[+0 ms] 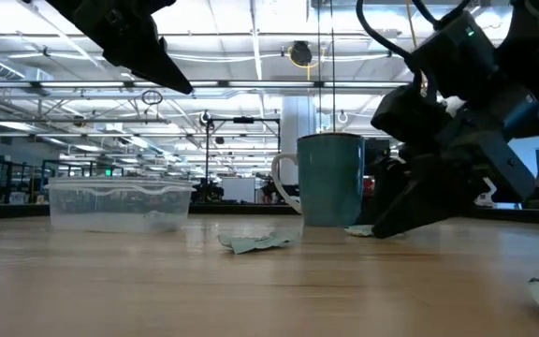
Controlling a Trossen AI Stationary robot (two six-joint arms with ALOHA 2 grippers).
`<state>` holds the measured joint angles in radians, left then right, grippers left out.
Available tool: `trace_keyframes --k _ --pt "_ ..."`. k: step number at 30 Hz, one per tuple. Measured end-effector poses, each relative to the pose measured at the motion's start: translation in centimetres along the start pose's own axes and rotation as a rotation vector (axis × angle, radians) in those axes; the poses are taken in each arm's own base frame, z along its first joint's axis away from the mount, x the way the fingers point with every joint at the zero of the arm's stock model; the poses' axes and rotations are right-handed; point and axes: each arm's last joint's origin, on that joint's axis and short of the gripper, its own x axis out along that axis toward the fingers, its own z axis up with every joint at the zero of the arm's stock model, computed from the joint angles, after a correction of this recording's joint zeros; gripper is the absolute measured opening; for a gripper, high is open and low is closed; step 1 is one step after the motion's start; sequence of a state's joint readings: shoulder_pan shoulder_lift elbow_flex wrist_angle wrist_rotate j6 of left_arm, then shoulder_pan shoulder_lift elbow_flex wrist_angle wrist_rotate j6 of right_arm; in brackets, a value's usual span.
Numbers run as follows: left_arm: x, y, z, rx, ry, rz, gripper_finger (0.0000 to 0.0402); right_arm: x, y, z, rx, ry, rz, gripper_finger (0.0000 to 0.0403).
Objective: Pick and place Stevia / Truvia into bins
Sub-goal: Put the green stevia packet into the transparent bin
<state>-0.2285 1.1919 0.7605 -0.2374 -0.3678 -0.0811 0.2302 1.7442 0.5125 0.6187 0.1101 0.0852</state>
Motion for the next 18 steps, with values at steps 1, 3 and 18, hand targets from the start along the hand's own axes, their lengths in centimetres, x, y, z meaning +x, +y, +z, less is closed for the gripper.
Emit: trace_keyframes --k 1,3,18 --pt "0.0 0.0 0.0 -0.001 0.0 0.001 0.0111 0.1 0.0 -0.1 -0.001 -0.003 -0.011 0.0213" --pt "0.0 0.0 0.0 -0.001 0.001 0.002 0.0111 0.3 -0.1 -0.3 0.0 0.004 -0.021 0.0213" --pt "0.0 0.0 0.0 0.0 0.005 0.001 0.0111 0.1 0.1 -1.6 0.035 -0.017 -0.013 0.0154"
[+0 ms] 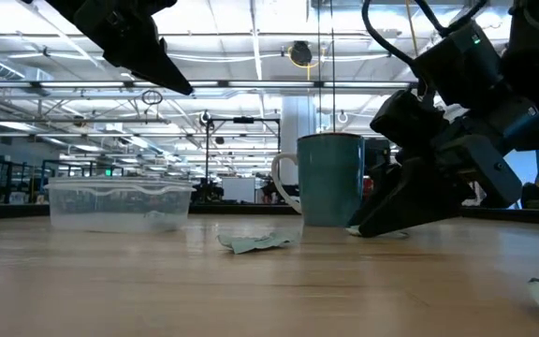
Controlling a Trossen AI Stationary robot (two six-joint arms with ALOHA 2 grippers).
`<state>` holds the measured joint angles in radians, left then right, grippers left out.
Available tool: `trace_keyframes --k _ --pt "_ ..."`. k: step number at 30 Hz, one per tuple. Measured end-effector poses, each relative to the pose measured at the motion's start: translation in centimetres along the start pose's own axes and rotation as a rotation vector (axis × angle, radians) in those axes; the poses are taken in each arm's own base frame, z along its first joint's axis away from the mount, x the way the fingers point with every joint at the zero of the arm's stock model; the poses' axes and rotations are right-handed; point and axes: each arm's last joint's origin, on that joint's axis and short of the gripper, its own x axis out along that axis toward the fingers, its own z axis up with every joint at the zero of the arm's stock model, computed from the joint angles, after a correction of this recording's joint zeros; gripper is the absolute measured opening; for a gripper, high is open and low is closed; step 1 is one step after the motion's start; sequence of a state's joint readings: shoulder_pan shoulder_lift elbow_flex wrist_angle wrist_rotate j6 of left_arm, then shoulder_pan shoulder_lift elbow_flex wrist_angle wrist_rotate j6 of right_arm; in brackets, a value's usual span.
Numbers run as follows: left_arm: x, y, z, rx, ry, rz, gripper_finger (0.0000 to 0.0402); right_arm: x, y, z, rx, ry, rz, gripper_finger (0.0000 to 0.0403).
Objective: Pick and place Stevia / Truvia into bins
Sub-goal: Put the green stevia packet into the transparent bin
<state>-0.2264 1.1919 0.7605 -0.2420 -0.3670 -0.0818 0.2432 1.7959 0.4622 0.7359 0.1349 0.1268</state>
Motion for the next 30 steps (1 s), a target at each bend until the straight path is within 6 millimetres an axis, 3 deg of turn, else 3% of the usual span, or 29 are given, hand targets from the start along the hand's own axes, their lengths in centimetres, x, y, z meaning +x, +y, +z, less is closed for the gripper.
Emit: trace_keyframes --k 14,18,25,30 --pt "-0.3 0.1 0.3 -0.031 -0.029 -0.003 0.0111 0.0 0.2 1.7 -0.019 -0.166 0.027 0.0076" --pt "-0.9 0.3 0.5 -0.05 -0.049 -0.007 0.0111 0.3 0.4 3.2 -0.024 -0.215 0.029 0.0066" --pt "-3.8 1.1 1.2 -0.005 -0.146 -0.012 0.0111 1.8 1.4 9.6 -0.229 -0.345 0.027 0.007" --pt "-6.8 2.6 1.6 -0.044 -0.251 0.104 0.0111 3.8 0.5 15.0 -0.321 -0.43 -0.035 0.007"
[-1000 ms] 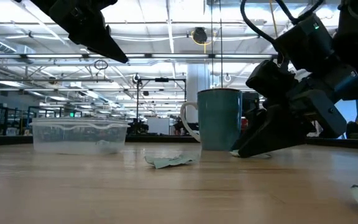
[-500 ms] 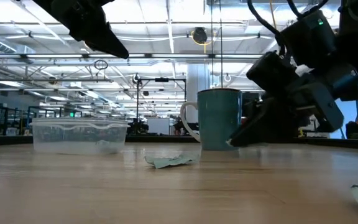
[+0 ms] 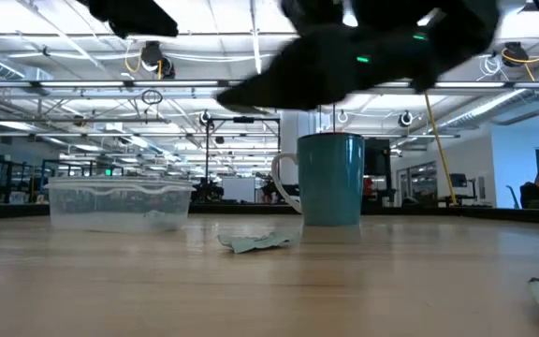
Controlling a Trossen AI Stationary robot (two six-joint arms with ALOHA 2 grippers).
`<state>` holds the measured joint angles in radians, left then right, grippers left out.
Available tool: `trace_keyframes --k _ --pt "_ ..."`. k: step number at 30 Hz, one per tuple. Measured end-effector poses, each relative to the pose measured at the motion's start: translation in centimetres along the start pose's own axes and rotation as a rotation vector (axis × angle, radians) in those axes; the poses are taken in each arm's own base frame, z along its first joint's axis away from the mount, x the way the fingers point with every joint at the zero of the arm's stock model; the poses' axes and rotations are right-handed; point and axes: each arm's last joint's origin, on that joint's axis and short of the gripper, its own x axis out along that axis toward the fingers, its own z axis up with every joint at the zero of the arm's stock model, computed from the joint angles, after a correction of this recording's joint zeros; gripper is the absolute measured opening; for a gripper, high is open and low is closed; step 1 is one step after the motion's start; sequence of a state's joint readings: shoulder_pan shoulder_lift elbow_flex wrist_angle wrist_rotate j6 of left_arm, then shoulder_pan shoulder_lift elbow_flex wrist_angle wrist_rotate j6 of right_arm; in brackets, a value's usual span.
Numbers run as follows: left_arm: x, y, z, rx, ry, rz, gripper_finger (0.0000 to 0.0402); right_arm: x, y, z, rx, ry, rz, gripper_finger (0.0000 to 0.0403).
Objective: Pick and place Stevia / Truvia into bins
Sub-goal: Put the green stevia packet into the transparent bin
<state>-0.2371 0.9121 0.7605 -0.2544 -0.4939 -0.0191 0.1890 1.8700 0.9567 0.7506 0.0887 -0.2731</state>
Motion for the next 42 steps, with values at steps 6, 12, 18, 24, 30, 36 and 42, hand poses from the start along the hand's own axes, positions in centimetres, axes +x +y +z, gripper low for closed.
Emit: trace_keyframes --k 6,12,18,24,30,36,42 --pt "-2.4 1.5 0.7 -0.012 -0.089 0.084 0.0111 5.8 -2.3 0.5 -0.007 -0.062 0.011 0.007" --pt "-3.0 1.8 0.7 -0.019 -0.094 0.083 0.0111 9.8 -3.1 -1.5 0.004 0.043 0.008 0.007" --pt "-2.9 1.8 -0.2 0.004 -0.01 0.081 0.0111 10.6 -3.0 -2.3 0.007 0.155 0.005 0.0071" --pt "-2.9 1.8 -0.7 -0.016 0.037 0.083 0.0111 10.6 -3.2 -2.3 0.019 0.168 -0.014 0.0072" --pt "-2.9 1.8 -0.7 -0.019 0.036 0.084 0.0111 10.5 -3.0 -2.5 0.018 0.193 -0.003 0.0109" --pt "-2.9 1.8 -0.7 -0.028 0.035 0.084 0.0111 10.5 -3.1 -2.4 -0.017 0.181 -0.003 0.0163" --pt "-2.9 1.8 -0.7 -0.052 0.033 0.084 0.0111 10.5 -2.7 -1.4 -0.067 0.124 -0.004 0.0177"
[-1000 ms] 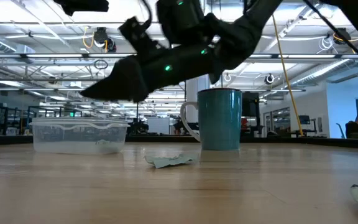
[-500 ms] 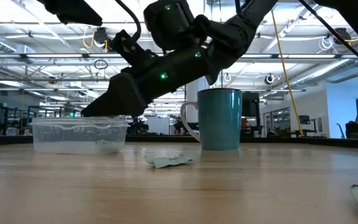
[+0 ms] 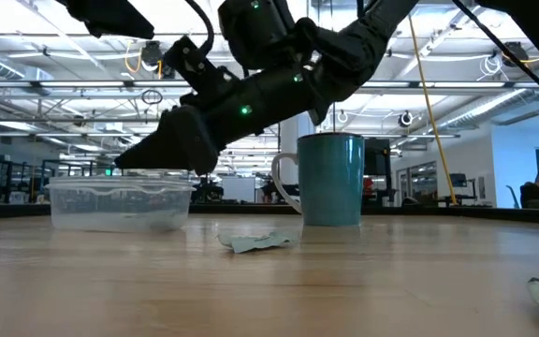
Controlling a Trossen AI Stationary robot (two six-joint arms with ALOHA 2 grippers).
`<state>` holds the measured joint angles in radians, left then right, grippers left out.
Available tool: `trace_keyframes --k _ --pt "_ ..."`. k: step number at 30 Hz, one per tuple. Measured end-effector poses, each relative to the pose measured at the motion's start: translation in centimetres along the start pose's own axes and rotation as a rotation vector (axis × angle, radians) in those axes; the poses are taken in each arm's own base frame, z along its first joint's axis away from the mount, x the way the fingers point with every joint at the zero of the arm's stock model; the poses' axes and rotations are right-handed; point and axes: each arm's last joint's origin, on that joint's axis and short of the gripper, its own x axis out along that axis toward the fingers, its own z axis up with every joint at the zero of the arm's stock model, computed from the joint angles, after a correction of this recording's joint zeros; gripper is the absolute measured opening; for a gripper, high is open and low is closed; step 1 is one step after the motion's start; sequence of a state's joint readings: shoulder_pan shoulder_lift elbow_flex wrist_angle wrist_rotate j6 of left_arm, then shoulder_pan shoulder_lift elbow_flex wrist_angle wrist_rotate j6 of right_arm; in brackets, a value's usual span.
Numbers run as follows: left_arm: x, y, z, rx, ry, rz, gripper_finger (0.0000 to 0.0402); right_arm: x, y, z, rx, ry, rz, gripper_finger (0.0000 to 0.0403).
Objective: Pick and place Stevia / Truvia into bins
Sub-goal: Put the green stevia packet into the transparent bin
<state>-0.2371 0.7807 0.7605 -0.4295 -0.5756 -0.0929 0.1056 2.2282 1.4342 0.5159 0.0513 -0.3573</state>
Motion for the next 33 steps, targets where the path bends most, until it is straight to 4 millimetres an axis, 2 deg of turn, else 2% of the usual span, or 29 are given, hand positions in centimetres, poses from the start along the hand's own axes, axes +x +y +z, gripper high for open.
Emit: trace_keyframes --k 5,9,13,16,19,26,33 --pt "0.0 -0.2 0.0 -0.027 0.009 -0.079 0.0111 -1.5 0.0 3.0 -0.061 -0.06 -0.002 0.0167" --pt "-0.3 -1.2 -0.3 -0.07 0.065 -0.34 0.0111 -3.4 0.1 5.1 -0.088 -0.027 0.03 0.0161" --pt "-1.2 -2.9 -1.5 -0.112 0.235 -0.614 0.0111 -5.2 0.4 6.1 -0.095 0.079 0.089 0.0161" --pt "-1.9 -4.4 -2.5 -0.208 0.411 -0.712 0.0111 -6.3 0.6 6.2 -0.093 0.144 0.114 0.0161" --pt "-2.4 -6.4 -3.5 -0.248 0.549 -0.733 0.0111 -7.6 0.9 5.9 -0.118 0.196 0.056 0.016" --pt "-3.0 -11.7 -6.5 -0.306 0.825 -0.657 0.0111 -11.7 0.9 4.4 -0.169 0.295 -0.119 0.016" --pt "-3.0 -16.1 -10.4 -0.289 1.02 -0.532 0.0111 -15.6 0.8 2.7 -0.14 0.194 -0.165 0.016"
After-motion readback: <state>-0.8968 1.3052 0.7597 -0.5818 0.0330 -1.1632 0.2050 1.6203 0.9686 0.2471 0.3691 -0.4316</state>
